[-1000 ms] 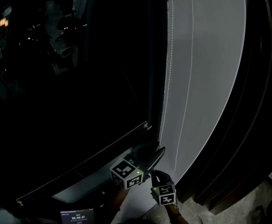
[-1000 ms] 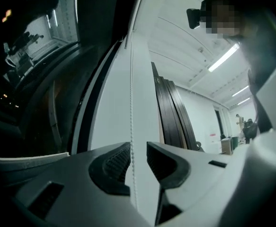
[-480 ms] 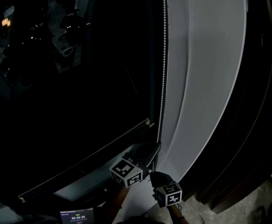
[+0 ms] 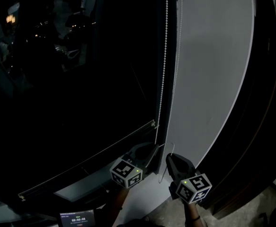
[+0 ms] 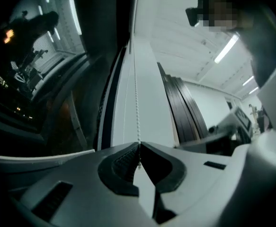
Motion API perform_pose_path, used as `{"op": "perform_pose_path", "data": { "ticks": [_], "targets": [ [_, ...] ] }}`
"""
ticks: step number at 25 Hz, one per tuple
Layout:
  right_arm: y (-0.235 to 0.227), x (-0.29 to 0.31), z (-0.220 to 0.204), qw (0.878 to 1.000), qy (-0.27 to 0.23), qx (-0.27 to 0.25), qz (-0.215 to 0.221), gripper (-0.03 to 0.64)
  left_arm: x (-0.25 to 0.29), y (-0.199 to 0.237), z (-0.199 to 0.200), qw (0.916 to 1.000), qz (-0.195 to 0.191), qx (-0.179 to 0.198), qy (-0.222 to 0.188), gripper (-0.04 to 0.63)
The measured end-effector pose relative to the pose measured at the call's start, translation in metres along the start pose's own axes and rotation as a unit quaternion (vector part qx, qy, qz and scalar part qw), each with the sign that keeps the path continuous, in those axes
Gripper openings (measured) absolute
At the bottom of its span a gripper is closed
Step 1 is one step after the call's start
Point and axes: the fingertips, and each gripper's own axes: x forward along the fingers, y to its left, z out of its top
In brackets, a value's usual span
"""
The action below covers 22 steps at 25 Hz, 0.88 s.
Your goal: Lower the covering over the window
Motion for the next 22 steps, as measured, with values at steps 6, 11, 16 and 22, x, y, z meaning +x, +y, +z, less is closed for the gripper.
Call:
{"op": "perform_pose_path", "data": {
  "ticks": [6,11,16,22],
  "targets": [
    [0.009,0.007,0.067,0.995,-0.029,-0.091,0.03,0.043,-0.017,-0.002,-0.113,0.9899,0.009,-0.059,0.129,0.009],
    [0.027,0.023,0.094,0.989,-0.031,-0.128,0.063,0.08,-0.028,-0.018,-0.165,0.9794,0.004,-0.074,0.188,0.009],
    [0.037,0.05,0.121,0.985,-0.038,-0.152,0.067,0.08,-0.036,-0.028,-0.191,0.9709,-0.003,-0.074,0.228,0.009],
    [0.034,0.072,0.136,0.985,-0.03,-0.158,0.067,0.08,-0.071,-0.038,-0.248,0.9479,0.005,-0.107,0.3,0.009]
  ]
}}
